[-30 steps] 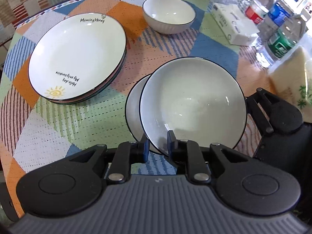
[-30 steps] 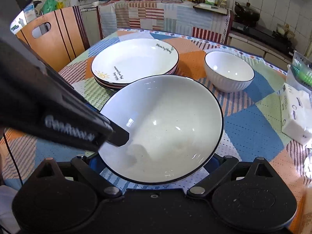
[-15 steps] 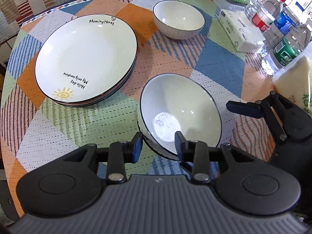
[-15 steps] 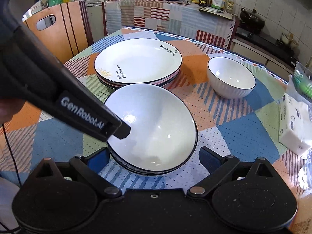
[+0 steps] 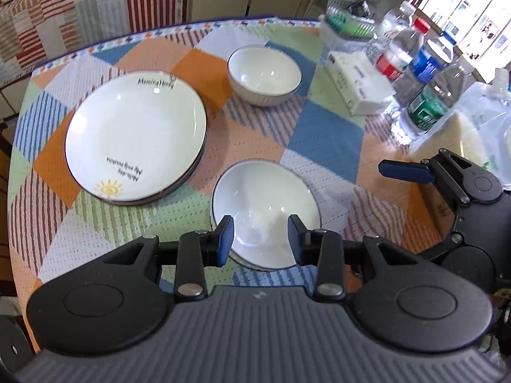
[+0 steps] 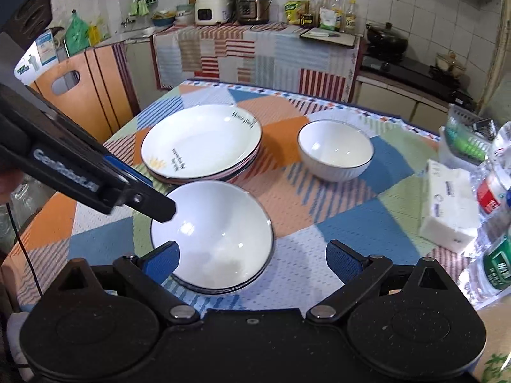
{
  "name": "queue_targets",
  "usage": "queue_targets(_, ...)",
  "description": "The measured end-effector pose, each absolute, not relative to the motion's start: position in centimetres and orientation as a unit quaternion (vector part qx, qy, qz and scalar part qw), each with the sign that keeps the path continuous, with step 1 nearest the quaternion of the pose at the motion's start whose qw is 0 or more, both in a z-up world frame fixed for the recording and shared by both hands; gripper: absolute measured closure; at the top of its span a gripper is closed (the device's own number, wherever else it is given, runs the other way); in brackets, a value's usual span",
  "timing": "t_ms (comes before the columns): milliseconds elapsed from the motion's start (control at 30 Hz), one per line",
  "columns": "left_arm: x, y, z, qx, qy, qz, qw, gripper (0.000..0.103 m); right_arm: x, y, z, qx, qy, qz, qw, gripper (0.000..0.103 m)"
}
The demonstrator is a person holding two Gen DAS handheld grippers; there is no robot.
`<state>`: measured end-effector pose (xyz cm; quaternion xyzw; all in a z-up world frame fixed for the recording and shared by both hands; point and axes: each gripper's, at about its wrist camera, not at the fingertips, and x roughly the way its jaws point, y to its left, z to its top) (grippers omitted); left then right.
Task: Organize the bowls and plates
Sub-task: 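Lower the second bowl into the first bowl and open the left gripper, then move the left gripper to the remaining white bowl and grasp its rim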
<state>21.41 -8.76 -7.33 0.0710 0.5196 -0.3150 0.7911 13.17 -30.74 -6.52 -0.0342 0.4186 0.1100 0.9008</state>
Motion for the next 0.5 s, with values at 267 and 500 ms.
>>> queue_targets(267,22.3,-8.7,-5.8,0.052,0.517,-0.312,0.796,0.066,13.3,-32.0,-4.7,-0.053,0.397,0.097,0.911,0.003)
queue_targets(500,25.0,-9.4,-6.0,0.044,0.502,-0.294,0.812,0.058,15.3,-33.1,-4.3,-0.066,0.347,0.063,0.934,0.003)
